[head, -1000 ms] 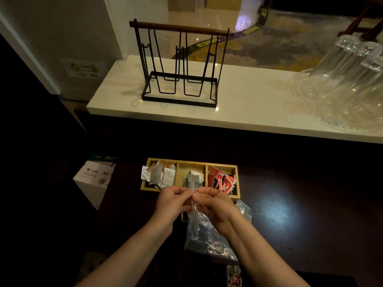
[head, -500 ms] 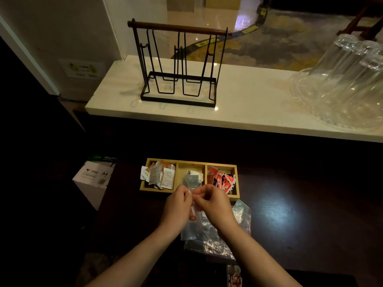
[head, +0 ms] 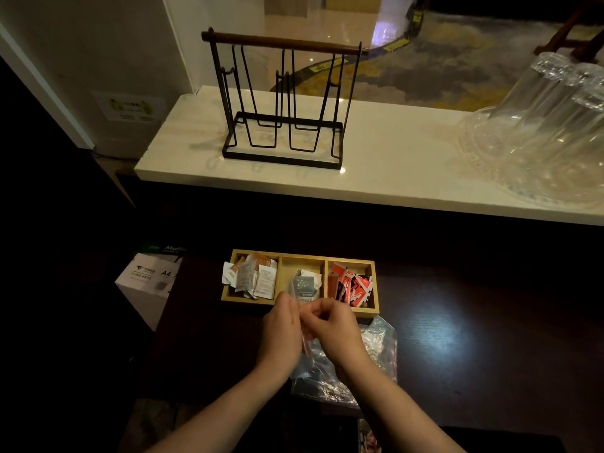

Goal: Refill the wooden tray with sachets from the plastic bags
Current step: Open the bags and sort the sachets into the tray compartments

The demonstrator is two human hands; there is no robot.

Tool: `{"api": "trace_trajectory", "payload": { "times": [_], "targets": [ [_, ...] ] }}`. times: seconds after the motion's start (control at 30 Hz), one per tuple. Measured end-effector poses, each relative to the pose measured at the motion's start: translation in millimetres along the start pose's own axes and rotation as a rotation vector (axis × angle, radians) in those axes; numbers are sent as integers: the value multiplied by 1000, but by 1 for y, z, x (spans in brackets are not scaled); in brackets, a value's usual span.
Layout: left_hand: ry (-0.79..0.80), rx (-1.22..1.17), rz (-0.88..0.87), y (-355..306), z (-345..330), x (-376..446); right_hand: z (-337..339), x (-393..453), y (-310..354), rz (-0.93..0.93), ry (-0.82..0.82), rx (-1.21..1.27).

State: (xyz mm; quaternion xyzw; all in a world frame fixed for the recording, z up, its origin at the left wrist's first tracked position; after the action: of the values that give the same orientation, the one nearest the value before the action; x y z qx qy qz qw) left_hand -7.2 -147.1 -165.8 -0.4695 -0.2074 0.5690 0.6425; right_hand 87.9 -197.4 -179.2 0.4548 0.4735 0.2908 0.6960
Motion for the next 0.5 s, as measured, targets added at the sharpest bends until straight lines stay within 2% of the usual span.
{"api": "trace_trajectory", "payload": {
  "times": [0.13,0.33,0.4,0.5],
  "targets": [
    [41,47,-58,0,-3,5,-2,1,-3,-95,71,96],
    [233,-282,1,5,-8,8,-6,4,0,-159,143,210],
    [227,-314,17,8,-8,7,-7,2,2,-155,128,204],
    [136,-190,-44,6,-1,7,-5,3,10,-77,38,66]
  ]
}}
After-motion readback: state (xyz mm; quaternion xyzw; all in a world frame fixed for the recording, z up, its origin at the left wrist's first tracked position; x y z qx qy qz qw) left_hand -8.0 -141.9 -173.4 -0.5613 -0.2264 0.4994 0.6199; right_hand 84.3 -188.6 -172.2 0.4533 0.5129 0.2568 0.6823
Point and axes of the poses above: each hand's wrist, its own x-axis towards the middle knuckle, its own z-axis out of the back of the hand, y = z × x, the point moved 9 cm from there along x, towards the middle knuckle, and after that the axes turned 2 degrees about z, right-handed, at the moved point
